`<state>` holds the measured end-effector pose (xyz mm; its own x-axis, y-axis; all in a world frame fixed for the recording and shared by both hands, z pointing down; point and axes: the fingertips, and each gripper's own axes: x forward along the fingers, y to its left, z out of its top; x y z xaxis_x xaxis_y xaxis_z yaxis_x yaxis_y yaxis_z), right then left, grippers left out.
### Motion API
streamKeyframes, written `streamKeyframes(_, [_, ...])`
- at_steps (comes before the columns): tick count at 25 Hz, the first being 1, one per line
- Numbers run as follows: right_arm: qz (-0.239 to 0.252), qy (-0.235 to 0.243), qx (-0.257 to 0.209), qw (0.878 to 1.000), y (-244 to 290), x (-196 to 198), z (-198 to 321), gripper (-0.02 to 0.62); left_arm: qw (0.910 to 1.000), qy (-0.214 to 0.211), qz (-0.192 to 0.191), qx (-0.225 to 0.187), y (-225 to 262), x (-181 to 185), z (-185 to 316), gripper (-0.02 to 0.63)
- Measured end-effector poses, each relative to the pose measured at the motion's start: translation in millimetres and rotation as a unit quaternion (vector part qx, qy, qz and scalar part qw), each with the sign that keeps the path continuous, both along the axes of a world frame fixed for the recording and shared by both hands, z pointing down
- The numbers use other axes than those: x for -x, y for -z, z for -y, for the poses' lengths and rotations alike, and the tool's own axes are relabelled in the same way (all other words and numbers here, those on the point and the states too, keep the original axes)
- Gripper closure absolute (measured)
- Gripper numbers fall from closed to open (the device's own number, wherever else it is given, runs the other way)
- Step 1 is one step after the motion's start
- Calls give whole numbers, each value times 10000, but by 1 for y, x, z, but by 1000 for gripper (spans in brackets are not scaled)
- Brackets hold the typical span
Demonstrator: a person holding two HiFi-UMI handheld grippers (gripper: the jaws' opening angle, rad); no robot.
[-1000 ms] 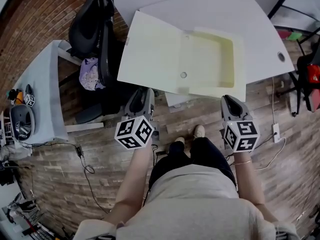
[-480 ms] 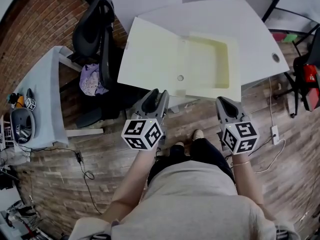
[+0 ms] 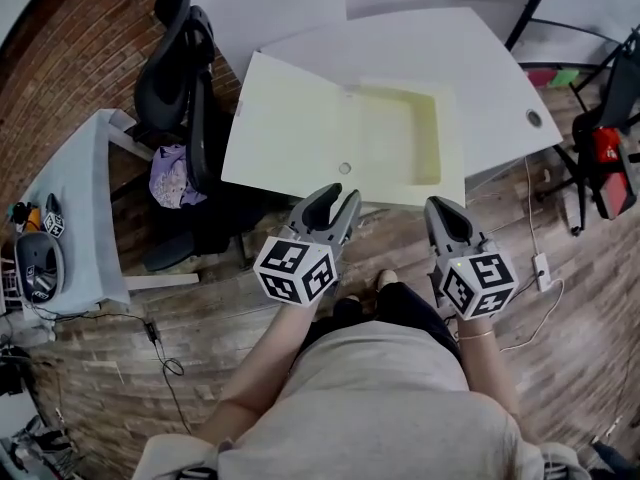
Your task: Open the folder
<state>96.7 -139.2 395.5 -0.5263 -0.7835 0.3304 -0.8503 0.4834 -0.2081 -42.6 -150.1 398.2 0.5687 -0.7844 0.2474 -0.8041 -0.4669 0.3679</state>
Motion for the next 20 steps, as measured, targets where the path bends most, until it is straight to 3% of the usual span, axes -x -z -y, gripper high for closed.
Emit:
streamKeyframes(12, [22, 208, -255, 9995, 17, 0, 3, 574, 9973, -702, 172, -101, 9, -52, 3, 472])
streamKeyframes(20, [40, 373, -286, 9989, 17, 4, -1, 574, 9946, -1004, 173, -220, 16, -66, 2, 555])
